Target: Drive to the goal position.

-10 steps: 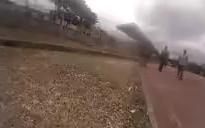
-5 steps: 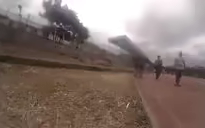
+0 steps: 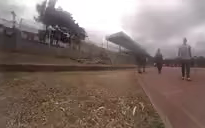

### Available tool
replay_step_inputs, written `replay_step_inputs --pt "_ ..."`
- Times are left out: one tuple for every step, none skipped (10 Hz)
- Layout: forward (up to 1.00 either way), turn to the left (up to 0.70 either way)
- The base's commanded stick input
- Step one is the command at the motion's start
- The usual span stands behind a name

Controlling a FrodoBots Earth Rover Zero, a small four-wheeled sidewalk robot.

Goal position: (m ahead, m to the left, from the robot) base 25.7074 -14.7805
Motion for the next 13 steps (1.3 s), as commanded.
replay_step_inputs --pt "0.7 0.0" --pt "0.7 -0.14" --pt "0.7 -0.27" --pt "0.7 -0.27" --pt "0.7 -0.27" --pt "0.7 -0.27" --pt "0.7 -0.27" --pt "0.7 -0.27" --pt "0.7 -0.27" --pt "0.7 -0.27" --pt "0.7 -0.27" --pt "0.7 -0.27" --pt "0.7 -0.27"
